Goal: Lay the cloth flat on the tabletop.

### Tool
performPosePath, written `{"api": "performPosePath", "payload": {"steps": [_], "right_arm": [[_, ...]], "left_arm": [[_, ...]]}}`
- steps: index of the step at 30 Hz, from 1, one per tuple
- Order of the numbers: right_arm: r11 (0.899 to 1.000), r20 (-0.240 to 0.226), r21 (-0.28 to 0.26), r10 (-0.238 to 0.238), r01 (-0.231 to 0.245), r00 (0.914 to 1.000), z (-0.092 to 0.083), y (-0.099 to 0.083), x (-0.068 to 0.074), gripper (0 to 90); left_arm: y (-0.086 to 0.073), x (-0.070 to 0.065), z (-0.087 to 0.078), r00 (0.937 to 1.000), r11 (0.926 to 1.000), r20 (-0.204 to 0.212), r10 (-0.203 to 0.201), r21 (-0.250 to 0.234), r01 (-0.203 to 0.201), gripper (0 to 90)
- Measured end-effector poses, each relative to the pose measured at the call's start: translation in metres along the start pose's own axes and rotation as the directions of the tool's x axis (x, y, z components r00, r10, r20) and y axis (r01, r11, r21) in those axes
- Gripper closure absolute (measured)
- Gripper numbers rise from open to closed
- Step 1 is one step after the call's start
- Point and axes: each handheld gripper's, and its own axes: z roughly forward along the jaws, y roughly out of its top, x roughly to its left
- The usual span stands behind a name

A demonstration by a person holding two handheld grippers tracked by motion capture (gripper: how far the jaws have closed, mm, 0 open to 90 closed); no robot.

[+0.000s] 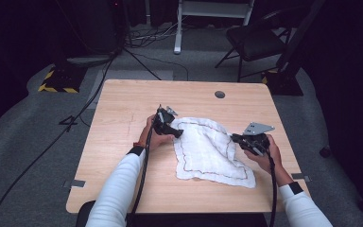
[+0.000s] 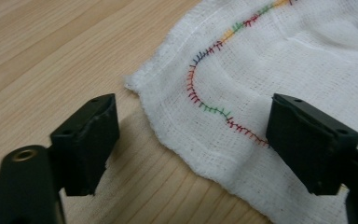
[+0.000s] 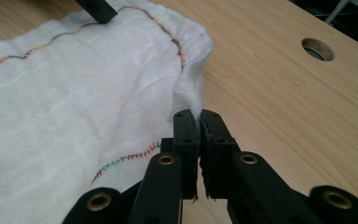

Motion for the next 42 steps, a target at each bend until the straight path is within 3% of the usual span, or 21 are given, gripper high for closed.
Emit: {"api": "performPosePath", "payload": {"steps": [8,12,22,30,36,42], "right_arm": [[0.999,0.038,-0.028,0.036,-0.035,0.9986,-0.003,-0.005,-0.012,86.6],[0.997,0.060,-0.057,0.047,-0.044,0.9971,-0.007,-0.003,-0.014,87.1],[0.992,0.120,-0.104,0.084,-0.072,0.9892,-0.015,0.004,-0.029,87.3],[0.990,0.153,-0.120,0.093,-0.075,0.9838,-0.012,0.015,-0.034,87.2],[0.988,0.178,-0.124,0.108,-0.086,0.9780,-0.010,0.028,-0.047,87.2],[0.991,0.222,-0.098,0.113,-0.093,0.9684,0.003,0.039,-0.057,87.2]], "left_arm": [[0.002,-0.006,-0.004,0.9940,0.9974,0.082,0.072,-0.005,-0.072,66.2],[0.002,-0.009,-0.005,0.9931,0.9953,0.065,0.097,-0.008,-0.097,78.1],[0.009,-0.008,-0.034,0.9919,0.9890,0.003,0.127,-0.077,-0.127,82.3],[0.016,-0.010,-0.058,0.9898,0.9818,-0.017,0.141,-0.126,-0.142,82.5],[0.021,-0.008,-0.063,0.9900,0.9786,-0.028,0.138,-0.150,-0.141,82.5],[0.028,-0.007,-0.066,0.9894,0.9748,-0.056,0.134,-0.172,-0.142,82.6]]}}
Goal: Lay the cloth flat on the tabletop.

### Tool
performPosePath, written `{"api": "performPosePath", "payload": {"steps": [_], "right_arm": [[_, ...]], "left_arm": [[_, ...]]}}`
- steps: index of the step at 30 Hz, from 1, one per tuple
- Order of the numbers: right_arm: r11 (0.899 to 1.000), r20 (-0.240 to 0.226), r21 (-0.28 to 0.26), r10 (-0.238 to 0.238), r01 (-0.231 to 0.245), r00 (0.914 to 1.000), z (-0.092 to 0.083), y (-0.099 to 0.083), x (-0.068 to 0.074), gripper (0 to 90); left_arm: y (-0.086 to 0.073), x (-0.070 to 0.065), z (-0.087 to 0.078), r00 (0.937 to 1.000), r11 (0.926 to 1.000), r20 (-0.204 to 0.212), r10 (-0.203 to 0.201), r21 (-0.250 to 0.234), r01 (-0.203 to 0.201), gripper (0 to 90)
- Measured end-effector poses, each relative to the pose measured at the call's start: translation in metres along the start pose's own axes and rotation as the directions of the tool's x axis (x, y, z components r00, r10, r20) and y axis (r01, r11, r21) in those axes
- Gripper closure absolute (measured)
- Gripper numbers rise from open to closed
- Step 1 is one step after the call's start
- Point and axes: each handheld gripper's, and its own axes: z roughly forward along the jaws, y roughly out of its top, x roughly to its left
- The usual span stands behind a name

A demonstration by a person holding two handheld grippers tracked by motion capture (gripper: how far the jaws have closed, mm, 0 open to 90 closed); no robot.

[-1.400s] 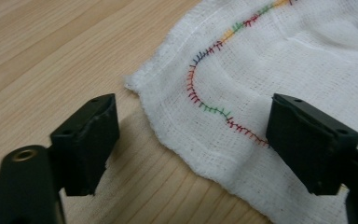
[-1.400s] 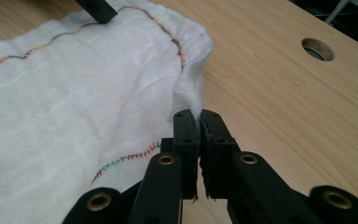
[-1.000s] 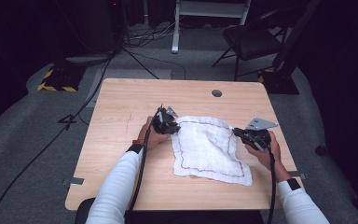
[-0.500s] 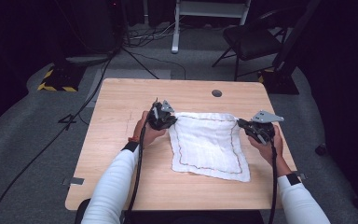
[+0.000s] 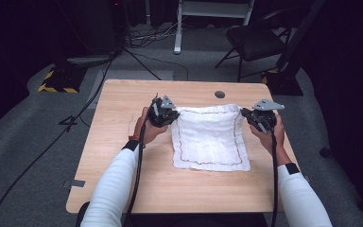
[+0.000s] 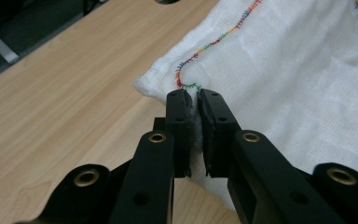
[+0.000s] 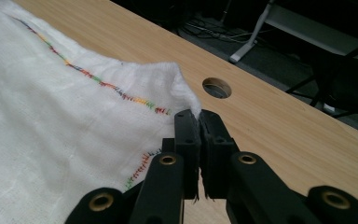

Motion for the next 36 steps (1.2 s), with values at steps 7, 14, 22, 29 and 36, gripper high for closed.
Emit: {"api": "performPosePath", "payload": {"steps": [7,14,22,29,36], "right_arm": [[0.999,0.038,0.035,0.020,-0.021,0.9991,0.021,0.002,-0.004,86.7],[0.990,0.097,0.130,0.046,-0.059,0.9942,0.044,-0.007,-0.011,67.1],[0.989,-0.006,0.145,0.012,-0.011,0.9999,0.030,-0.024,-0.008,60.4],[0.988,-0.164,0.141,-0.035,0.058,0.9858,0.000,-0.048,0.007,56.5],[0.983,-0.302,0.161,-0.032,0.084,0.9527,-0.030,-0.077,0.024,53.5]], "left_arm": [[-0.001,0.008,0.007,0.9987,0.9989,-0.025,-0.045,-0.012,0.045,81.0],[-0.015,0.006,0.031,0.9891,0.9856,-0.011,-0.147,0.083,0.148,50.4],[-0.027,-0.011,0.021,0.9956,0.9900,-0.018,-0.092,0.105,0.093,34.1],[-0.039,-0.040,0.004,0.9980,0.9921,0.057,-0.028,0.123,0.020,25.8],[-0.056,-0.072,-0.011,0.9875,0.9863,0.156,0.021,0.158,-0.046,24.3]]}}
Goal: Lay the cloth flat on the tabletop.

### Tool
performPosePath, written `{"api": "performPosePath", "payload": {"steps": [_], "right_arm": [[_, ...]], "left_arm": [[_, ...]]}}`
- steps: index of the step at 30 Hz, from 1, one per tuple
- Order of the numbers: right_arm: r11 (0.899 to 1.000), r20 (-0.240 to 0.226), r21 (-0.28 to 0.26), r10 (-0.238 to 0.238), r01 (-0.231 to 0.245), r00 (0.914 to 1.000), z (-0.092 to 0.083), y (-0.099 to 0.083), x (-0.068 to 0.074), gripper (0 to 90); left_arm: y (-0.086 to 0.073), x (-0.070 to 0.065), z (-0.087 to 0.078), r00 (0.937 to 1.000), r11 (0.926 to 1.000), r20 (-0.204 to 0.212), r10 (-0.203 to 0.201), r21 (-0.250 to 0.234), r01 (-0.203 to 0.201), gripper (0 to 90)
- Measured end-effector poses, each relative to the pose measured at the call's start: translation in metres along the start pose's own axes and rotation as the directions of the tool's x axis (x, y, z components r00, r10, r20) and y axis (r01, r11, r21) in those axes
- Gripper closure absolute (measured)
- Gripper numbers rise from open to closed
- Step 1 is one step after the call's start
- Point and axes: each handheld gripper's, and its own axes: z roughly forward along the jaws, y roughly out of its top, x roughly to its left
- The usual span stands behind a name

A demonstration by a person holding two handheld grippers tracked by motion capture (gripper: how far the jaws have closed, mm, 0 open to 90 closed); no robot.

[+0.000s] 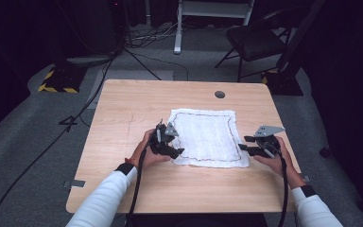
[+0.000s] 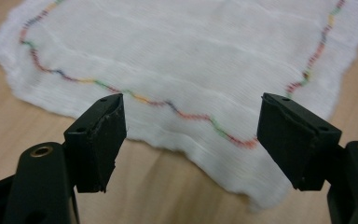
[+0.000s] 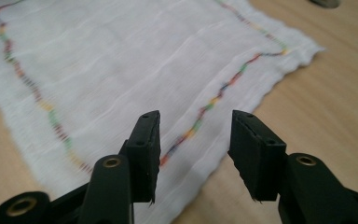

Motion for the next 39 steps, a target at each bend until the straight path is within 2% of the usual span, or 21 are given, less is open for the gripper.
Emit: {"api": "performPosePath", "payload": {"steps": [2,5,8,9,10,12,15,18,23,27,31,34,37,39], "right_arm": [[0.999,-0.017,0.024,-0.020,0.020,0.9997,-0.003,-0.008,0.007,52.8],[0.999,-0.054,0.042,-0.018,0.020,0.9984,-0.006,-0.018,0.015,52.1],[0.998,-0.060,0.062,-0.017,0.021,0.9981,-0.006,-0.025,0.021,52.4],[0.997,-0.061,0.075,-0.024,0.029,0.9979,-0.005,-0.027,0.022,52.5],[0.996,-0.053,0.084,-0.029,0.033,0.9982,-0.004,-0.029,0.023,52.6],[0.996,-0.056,0.081,-0.017,0.021,0.9983,-0.004,-0.033,0.023,52.9],[0.997,-0.053,0.080,-0.002,0.006,0.9986,-0.006,-0.035,0.021,53.5],[0.998,-0.056,0.070,0.009,-0.005,0.9984,-0.007,-0.038,0.023,55.8],[0.996,-0.060,0.084,0.022,-0.017,0.9980,-0.011,-0.040,0.027,56.1],[0.997,-0.072,0.083,0.014,-0.008,0.9973,-0.013,-0.041,0.034,56.4],[0.995,-0.082,0.100,0.014,-0.006,0.9966,-0.016,-0.041,0.039,56.7],[0.993,-0.076,0.117,-0.004,0.013,0.9971,-0.020,-0.042,0.043,55.4],[0.992,-0.070,0.124,-0.010,0.018,0.9975,-0.023,-0.044,0.045,54.1],[0.995,-0.082,0.101,-0.005,0.014,0.9966,-0.024,-0.044,0.047,52.7]], "left_arm": [[-0.007,-0.006,-0.001,0.9996,0.9997,0.024,0.013,0.018,-0.013,25.3],[-0.016,-0.010,0.000,0.9986,0.9985,0.045,0.027,0.047,-0.029,30.4],[-0.021,-0.010,0.001,0.9982,0.9967,0.052,0.031,0.073,-0.035,47.3],[-0.022,-0.010,0.000,0.9963,0.9972,0.079,0.033,0.064,-0.038,51.8],[-0.022,-0.011,0.000,0.9954,0.9965,0.082,0.050,0.063,-0.055,61.2],[-0.021,-0.014,-0.001,0.9949,0.9948,0.076,0.066,0.073,-0.072,73.8],[-0.023,-0.015,-0.002,0.9923,0.9939,0.104,0.068,0.080,-0.076,84.8],[-0.027,-0.018,-0.005,0.9925,0.9950,0.108,0.056,0.075,-0.065,86.7],[-0.038,-0.024,-0.014,0.9891,0.9957,0.137,0.053,0.068,-0.063,87.1],[-0.044,-0.030,-0.019,0.9876,0.9952,0.145,0.060,0.067,-0.071,87.0],[-0.048,-0.033,-0.022,0.9901,0.9958,0.127,0.060,0.061,-0.068,86.2],[-0.049,-0.033,-0.027,0.9894,0.9970,0.130,0.064,0.035,-0.069,80.9],[-0.049,-0.030,-0.032,0.9941,0.9989,0.100,0.043,0.013,-0.044,72.4],[-0.049,-0.027,-0.035,0.9979,0.9998,0.061,0.021,-0.006,-0.021,61.7]]}}
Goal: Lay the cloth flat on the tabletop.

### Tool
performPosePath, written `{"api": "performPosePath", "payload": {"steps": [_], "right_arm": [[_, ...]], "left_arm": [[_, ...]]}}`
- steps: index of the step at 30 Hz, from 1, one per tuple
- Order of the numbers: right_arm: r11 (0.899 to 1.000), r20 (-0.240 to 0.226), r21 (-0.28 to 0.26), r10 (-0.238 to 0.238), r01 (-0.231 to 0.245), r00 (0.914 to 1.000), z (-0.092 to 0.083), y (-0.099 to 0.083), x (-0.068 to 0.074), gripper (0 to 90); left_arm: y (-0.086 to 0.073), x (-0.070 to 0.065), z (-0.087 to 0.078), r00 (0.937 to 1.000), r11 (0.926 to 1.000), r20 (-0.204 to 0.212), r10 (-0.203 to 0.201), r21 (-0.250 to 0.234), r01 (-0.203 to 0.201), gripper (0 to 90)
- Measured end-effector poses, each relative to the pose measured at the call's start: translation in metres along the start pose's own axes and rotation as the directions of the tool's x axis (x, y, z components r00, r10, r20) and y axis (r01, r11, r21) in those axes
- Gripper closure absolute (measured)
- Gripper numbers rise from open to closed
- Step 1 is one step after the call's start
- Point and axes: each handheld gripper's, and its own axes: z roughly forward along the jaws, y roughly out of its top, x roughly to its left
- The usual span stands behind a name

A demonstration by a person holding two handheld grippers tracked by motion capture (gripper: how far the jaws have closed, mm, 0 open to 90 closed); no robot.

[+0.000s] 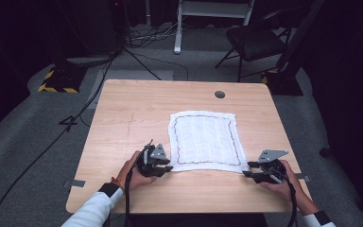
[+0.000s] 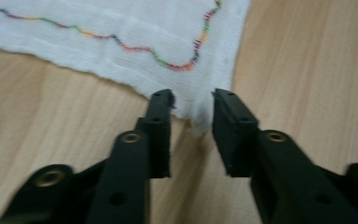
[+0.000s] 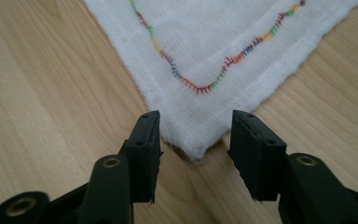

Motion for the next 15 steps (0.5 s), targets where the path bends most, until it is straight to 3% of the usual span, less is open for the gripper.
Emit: {"api": "performPosePath", "payload": {"steps": [4,7,9,13,15], "right_arm": [[0.998,-0.014,-0.064,-0.022,0.021,0.9997,-0.002,0.011,0.008,50.1],[0.994,-0.019,-0.088,-0.064,0.062,0.9978,0.004,0.024,0.017,48.9],[0.991,-0.032,-0.094,-0.094,0.091,0.9950,0.010,0.031,0.023,48.9],[0.987,-0.044,-0.097,-0.135,0.130,0.9899,0.023,0.047,0.033,48.9],[0.984,-0.056,-0.106,-0.149,0.142,0.9873,0.030,0.057,0.039,47.7]], "left_arm": [[0.002,0.010,0.000,0.9967,0.9984,-0.061,-0.054,-0.016,0.054,41.7],[0.002,0.020,0.001,0.9929,0.9957,-0.076,-0.092,-0.021,0.090,27.6],[0.002,0.027,0.001,0.9911,0.9926,-0.058,-0.119,-0.032,0.118,22.9],[0.004,0.037,-0.007,0.9865,0.9891,-0.094,-0.134,-0.074,0.128,21.1],[0.005,0.045,-0.012,0.9811,0.9846,-0.114,-0.156,-0.096,0.146,20.9]]}}
